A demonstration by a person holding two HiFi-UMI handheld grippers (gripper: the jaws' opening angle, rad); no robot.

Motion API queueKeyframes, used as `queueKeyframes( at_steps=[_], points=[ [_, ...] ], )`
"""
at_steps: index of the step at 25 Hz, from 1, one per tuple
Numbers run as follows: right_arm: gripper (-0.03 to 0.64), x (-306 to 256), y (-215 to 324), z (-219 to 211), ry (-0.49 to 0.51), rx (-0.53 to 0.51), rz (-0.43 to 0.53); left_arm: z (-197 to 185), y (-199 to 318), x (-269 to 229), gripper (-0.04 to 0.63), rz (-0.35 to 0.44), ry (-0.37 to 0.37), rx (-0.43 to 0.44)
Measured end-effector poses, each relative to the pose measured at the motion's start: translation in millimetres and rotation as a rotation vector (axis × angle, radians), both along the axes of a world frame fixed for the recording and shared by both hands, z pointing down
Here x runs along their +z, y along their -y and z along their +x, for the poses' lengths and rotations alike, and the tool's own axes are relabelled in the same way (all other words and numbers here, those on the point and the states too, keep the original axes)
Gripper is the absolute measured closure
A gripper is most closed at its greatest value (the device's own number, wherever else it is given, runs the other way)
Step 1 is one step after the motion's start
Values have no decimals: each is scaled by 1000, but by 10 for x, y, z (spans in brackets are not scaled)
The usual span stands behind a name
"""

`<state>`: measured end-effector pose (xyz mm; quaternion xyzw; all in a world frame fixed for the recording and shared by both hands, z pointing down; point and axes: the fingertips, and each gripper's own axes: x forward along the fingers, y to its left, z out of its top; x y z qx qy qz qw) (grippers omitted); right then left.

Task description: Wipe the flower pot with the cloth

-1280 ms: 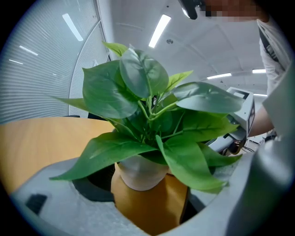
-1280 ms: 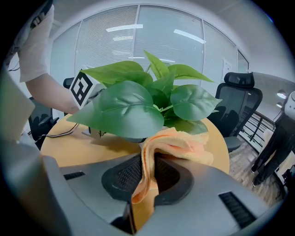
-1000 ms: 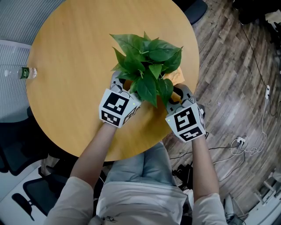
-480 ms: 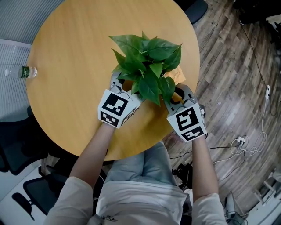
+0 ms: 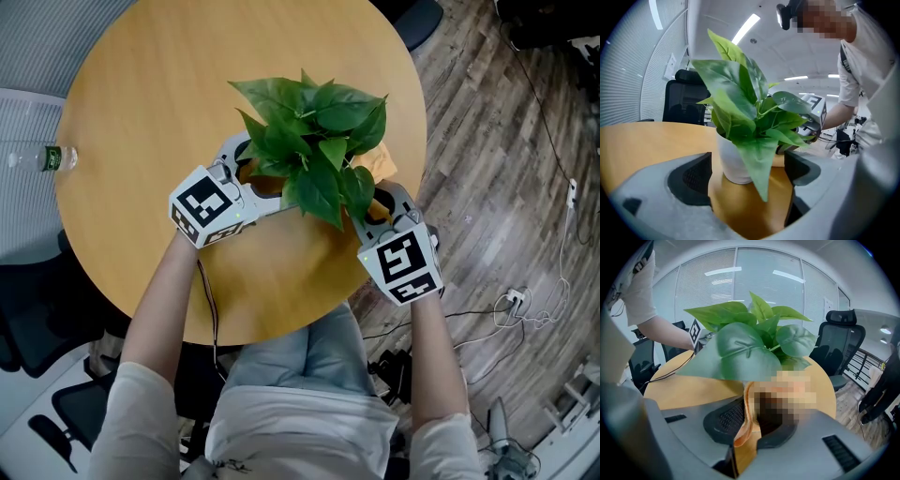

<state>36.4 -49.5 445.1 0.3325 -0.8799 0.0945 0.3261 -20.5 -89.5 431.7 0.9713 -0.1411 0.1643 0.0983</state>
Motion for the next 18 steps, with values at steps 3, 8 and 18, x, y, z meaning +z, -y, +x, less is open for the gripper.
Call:
queueKeyframes(
  at_steps=[3,8,18],
  points=[
    [566,-10,-2,0,1,0,-1,-4,75,-58,117,-19,-30,54],
    [566,-17,-12,0,-1,-3,-1,49,162,-118,109,2,-46,139],
    [566,-25,-32,-11,-9,-16,2,177,124,-208,123,-23,-120,228]
  ],
)
